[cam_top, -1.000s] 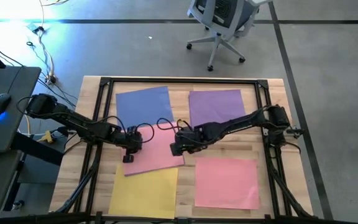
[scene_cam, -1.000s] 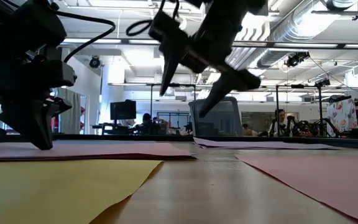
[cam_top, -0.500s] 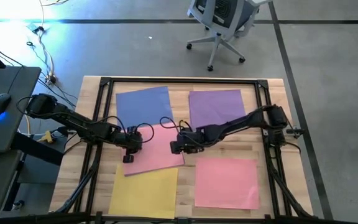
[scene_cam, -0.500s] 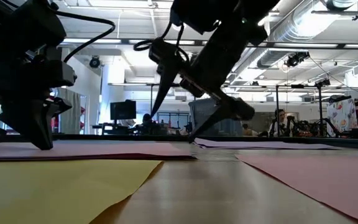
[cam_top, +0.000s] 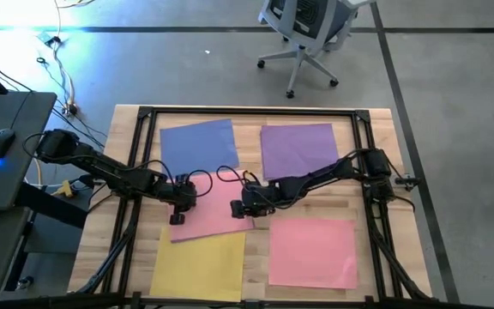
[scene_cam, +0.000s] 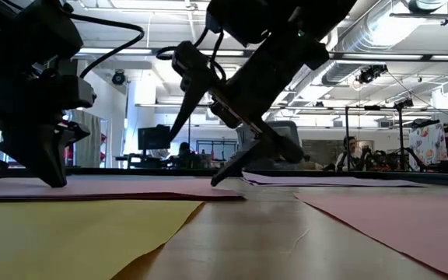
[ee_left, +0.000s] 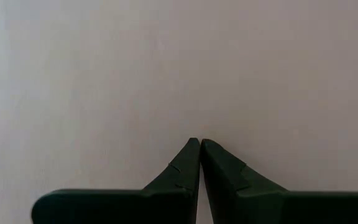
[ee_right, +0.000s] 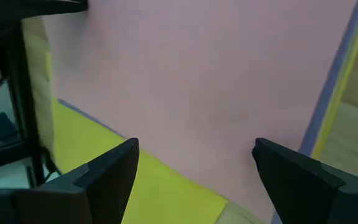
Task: Organize paper
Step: Stack the pink paper on the bottom right pink paper
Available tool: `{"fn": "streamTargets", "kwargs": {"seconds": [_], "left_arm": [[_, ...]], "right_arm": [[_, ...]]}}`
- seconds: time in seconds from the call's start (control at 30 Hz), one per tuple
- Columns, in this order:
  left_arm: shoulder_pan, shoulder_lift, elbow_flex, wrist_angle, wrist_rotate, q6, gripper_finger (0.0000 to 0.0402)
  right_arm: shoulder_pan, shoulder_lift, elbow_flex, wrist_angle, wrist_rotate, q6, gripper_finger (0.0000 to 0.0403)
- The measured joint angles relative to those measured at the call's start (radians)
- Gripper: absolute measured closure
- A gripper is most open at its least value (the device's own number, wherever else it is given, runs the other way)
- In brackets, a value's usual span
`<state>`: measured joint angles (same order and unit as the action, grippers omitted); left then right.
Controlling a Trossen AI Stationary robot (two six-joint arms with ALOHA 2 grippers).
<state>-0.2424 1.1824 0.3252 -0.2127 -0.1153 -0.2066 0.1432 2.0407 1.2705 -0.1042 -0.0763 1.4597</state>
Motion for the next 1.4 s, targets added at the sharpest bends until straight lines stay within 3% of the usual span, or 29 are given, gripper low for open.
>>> {"fn": "streamTargets", "kwargs": {"seconds": [0.17, 0.37, 0.53, 1.07, 1.27, 1.4], "left_arm": [[0.0, 0.0, 0.0, 0.0, 0.0, 0.0, 0.0402], [0.0, 0.0, 0.0, 0.0, 0.0, 0.0, 0.0402], [0.0, 0.0, 0.0, 0.0, 0.0, 0.0, 0.0402], [0.0, 0.0, 0.0, 0.002, 0.0, 0.0, 0.0402], [0.0, 0.0, 0.001, 0.003, 0.0, 0.0, 0.0402], [0.0, 0.0, 0.001, 0.002, 0.001, -0.001, 0.0402]], "right_arm": [[0.0, -0.002, 0.0, -0.028, 0.017, 0.016, 0.0101], [0.014, -0.007, 0.058, -0.183, 0.026, 0.047, 0.0101], [0.016, -0.003, 0.057, -0.189, 0.015, 0.043, 0.0101], [0.014, 0.012, 0.056, -0.025, 0.02, -0.003, 0.0101], [0.014, 0.068, 0.056, 0.14, 0.027, -0.005, 0.0101], [0.014, 0.106, 0.056, 0.231, 0.115, 0.051, 0.0101]]}}
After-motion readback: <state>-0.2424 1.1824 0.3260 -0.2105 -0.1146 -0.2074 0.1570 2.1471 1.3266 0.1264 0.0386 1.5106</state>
